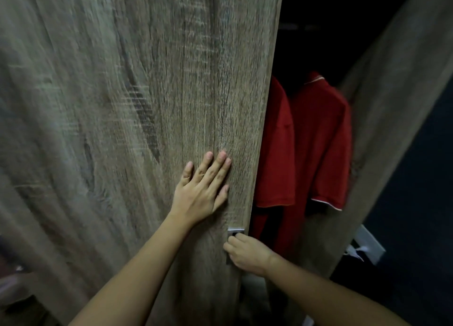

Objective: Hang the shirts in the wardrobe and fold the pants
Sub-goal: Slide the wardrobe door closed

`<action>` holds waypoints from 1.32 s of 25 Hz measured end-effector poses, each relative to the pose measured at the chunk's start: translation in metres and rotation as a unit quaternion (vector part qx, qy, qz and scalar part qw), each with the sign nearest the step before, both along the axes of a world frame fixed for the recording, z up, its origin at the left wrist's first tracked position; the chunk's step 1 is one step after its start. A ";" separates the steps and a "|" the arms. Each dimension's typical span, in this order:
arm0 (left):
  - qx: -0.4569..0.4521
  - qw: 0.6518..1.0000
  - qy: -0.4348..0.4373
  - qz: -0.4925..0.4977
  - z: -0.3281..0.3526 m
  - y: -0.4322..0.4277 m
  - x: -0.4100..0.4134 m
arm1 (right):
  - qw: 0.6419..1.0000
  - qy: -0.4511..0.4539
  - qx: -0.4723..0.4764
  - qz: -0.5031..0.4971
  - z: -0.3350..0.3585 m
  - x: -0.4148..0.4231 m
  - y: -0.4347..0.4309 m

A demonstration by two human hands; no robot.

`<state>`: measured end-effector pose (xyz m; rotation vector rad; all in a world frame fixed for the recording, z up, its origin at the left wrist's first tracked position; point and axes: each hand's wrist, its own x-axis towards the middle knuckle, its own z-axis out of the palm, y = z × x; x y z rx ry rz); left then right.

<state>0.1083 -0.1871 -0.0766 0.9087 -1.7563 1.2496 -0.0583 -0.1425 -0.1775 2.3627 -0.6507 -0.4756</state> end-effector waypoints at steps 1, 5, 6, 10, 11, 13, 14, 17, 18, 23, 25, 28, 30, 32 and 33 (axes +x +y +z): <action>-0.002 1.000 -0.005 -0.005 0.000 0.001 -0.015 | 1.000 -0.002 0.001 -0.010 0.000 -0.015 0.003; 0.000 0.999 -0.008 -0.031 -0.002 0.003 -0.077 | 0.998 0.007 0.004 -0.059 -0.001 -0.072 0.012; 0.001 0.999 -0.006 -0.036 -0.002 0.004 -0.091 | 0.998 0.013 0.003 -0.064 -0.003 -0.085 0.012; 0.004 0.999 -0.003 -0.051 -0.001 0.007 -0.152 | 0.996 0.003 0.003 -0.088 -0.002 -0.144 0.019; 0.004 0.999 -0.003 -0.054 -0.001 0.008 -0.166 | 0.996 -0.004 0.004 -0.094 0.002 -0.157 0.022; 0.003 0.998 -0.003 -0.055 -0.002 0.009 -0.190 | 0.994 -0.001 0.007 -0.105 0.006 -0.180 0.028; 0.002 0.999 -0.002 -0.053 -0.002 0.009 -0.200 | 0.994 0.001 0.009 -0.109 0.008 -0.189 0.031; 0.004 0.998 0.003 -0.055 -0.001 0.010 -0.227 | 0.993 0.006 0.013 -0.116 0.007 -0.216 0.035; 0.004 0.998 0.005 -0.057 -0.001 0.011 -0.234 | 0.993 0.008 0.013 -0.119 0.007 -0.224 0.036; 0.003 0.999 0.007 -0.038 -0.006 0.013 -0.251 | 0.992 0.016 0.023 -0.121 0.009 -0.238 0.038; 0.004 1.000 0.002 -0.025 -0.006 0.012 -0.255 | 0.994 0.013 0.009 -0.107 0.007 -0.243 0.032; 0.020 1.000 0.001 -0.007 -0.010 0.014 -0.261 | 0.993 0.005 0.017 -0.118 0.000 -0.248 0.031; 0.034 0.999 0.002 0.006 -0.014 0.016 -0.266 | 0.993 0.000 0.028 -0.114 -0.006 -0.252 0.035; 0.053 0.998 -0.002 0.019 -0.014 0.018 -0.269 | 0.991 -0.029 0.029 -0.131 -0.008 -0.255 0.037; 0.062 0.998 -0.004 0.027 -0.013 0.020 -0.269 | 0.990 -0.049 0.030 -0.132 -0.002 -0.254 0.039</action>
